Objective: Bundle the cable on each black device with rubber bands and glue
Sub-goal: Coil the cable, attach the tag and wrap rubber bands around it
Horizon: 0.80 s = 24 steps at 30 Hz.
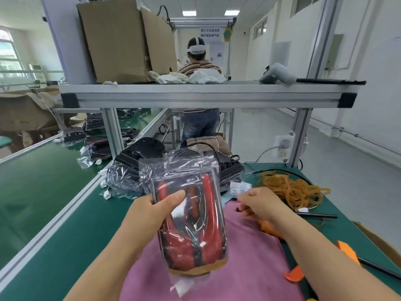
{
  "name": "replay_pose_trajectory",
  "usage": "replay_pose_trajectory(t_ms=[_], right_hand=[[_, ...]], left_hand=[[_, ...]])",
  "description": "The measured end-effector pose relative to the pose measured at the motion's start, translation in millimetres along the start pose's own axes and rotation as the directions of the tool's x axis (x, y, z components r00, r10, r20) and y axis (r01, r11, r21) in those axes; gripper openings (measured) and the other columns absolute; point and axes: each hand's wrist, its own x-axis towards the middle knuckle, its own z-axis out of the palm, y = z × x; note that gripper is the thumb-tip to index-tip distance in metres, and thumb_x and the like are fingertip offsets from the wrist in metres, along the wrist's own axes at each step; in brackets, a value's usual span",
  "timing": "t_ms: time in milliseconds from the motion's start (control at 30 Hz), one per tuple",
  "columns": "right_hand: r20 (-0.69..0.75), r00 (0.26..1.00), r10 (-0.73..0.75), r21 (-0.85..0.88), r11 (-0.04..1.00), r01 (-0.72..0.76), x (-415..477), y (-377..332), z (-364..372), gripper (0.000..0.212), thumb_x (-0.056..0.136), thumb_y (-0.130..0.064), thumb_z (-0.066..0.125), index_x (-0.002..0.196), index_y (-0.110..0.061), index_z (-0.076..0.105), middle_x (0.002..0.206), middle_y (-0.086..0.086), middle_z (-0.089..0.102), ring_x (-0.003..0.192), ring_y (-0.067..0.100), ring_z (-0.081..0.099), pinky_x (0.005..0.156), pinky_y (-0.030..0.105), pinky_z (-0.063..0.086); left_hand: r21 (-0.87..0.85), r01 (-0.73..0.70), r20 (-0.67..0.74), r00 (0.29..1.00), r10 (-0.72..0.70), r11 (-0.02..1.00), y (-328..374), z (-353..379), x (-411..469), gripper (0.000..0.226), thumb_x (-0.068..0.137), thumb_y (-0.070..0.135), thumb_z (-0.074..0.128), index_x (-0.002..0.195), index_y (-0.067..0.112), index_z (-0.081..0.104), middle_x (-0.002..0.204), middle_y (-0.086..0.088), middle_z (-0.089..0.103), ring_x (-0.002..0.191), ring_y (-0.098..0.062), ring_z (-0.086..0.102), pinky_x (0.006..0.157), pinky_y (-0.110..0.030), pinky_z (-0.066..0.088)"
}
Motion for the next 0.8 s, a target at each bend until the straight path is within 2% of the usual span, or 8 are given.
replay_pose_trajectory(t_ms=[100,200,267,367,467,600,700,800], right_hand=[[-0.112,0.993,-0.046,-0.108,0.994,0.034,10,14,-11,0.021,0.089,-0.009,0.062,0.072,0.001,0.069,0.063,0.012,0.065,0.056,0.018,0.057,0.06,0.033,0.054],[-0.265,0.945,-0.193,-0.426,0.903,0.065,24,23,-24,0.02,0.086,-0.008,0.06,0.071,-0.005,0.073,0.078,0.008,0.071,0.074,0.019,0.062,0.072,0.035,0.051],[-0.297,0.929,-0.219,-0.577,0.817,0.007,32,29,-32,0.022,0.089,-0.009,0.057,0.076,-0.013,0.074,0.09,0.004,0.072,0.089,0.023,0.065,0.075,0.029,0.049],[-0.236,0.962,-0.135,-0.741,0.665,-0.088,43,41,-36,0.027,0.094,-0.011,0.047,0.081,-0.014,0.07,0.095,0.008,0.07,0.098,0.029,0.066,0.075,0.029,0.05],[-0.171,0.979,-0.11,-0.811,0.58,-0.076,48,49,-35,0.024,0.096,-0.02,0.049,0.102,-0.014,0.071,0.11,0.007,0.07,0.102,0.026,0.064,0.084,0.031,0.054],[-0.126,0.984,-0.127,-0.83,0.557,-0.034,51,53,-37,0.023,0.097,-0.026,0.049,0.106,-0.017,0.069,0.111,0.005,0.068,0.101,0.023,0.064,0.079,0.031,0.052],[-0.094,0.99,-0.106,-0.835,0.55,-0.021,55,50,-39,0.025,0.098,-0.024,0.047,0.103,-0.018,0.071,0.108,0.003,0.069,0.096,0.019,0.063,0.08,0.029,0.052],[-0.099,0.988,-0.12,-0.825,0.565,-0.014,57,50,-43,0.023,0.095,-0.025,0.052,0.104,-0.022,0.073,0.106,-0.001,0.07,0.095,0.017,0.063,0.084,0.031,0.055]], left_hand=[[0.012,0.187,0.123,0.975,-0.187,0.982,-11,4,1,0.061,0.058,0.063,0.077,0.085,0.01,0.071,0.074,-0.009,0.076,0.062,-0.02,0.073,0.065,-0.03,0.056],[-0.027,0.337,0.209,0.923,-0.324,0.941,-26,8,1,0.046,0.067,0.046,0.08,0.09,0.007,0.073,0.079,-0.014,0.076,0.064,-0.024,0.073,0.06,-0.028,0.057],[-0.022,0.418,0.236,0.885,-0.401,0.908,-35,10,1,0.058,0.062,0.047,0.083,0.098,0.003,0.074,0.088,-0.017,0.076,0.078,-0.03,0.075,0.072,-0.034,0.06],[0.032,0.477,0.233,0.851,-0.47,0.878,-42,12,2,0.067,0.054,0.054,0.083,0.095,0.001,0.077,0.092,-0.018,0.076,0.089,-0.034,0.073,0.092,-0.046,0.056],[0.115,0.487,0.16,0.851,-0.5,0.866,-51,12,8,0.066,0.063,0.06,0.079,0.092,0.001,0.077,0.088,-0.015,0.076,0.085,-0.035,0.073,0.087,-0.045,0.059],[0.382,0.42,0.052,0.88,-0.472,0.823,-53,7,17,0.076,0.071,0.075,0.064,0.082,0.001,0.071,0.07,-0.005,0.068,0.055,-0.016,0.063,0.052,-0.02,0.051],[0.61,0.3,0.02,0.919,-0.393,0.733,-53,4,22,0.072,0.073,0.083,0.053,0.072,0.011,0.062,0.074,0.005,0.065,0.068,-0.01,0.061,0.059,-0.023,0.043],[0.681,0.247,0.032,0.93,-0.365,0.689,-52,3,23,0.068,0.076,0.082,0.049,0.061,0.016,0.052,0.066,0.007,0.056,0.062,-0.008,0.054,0.057,-0.022,0.038]])
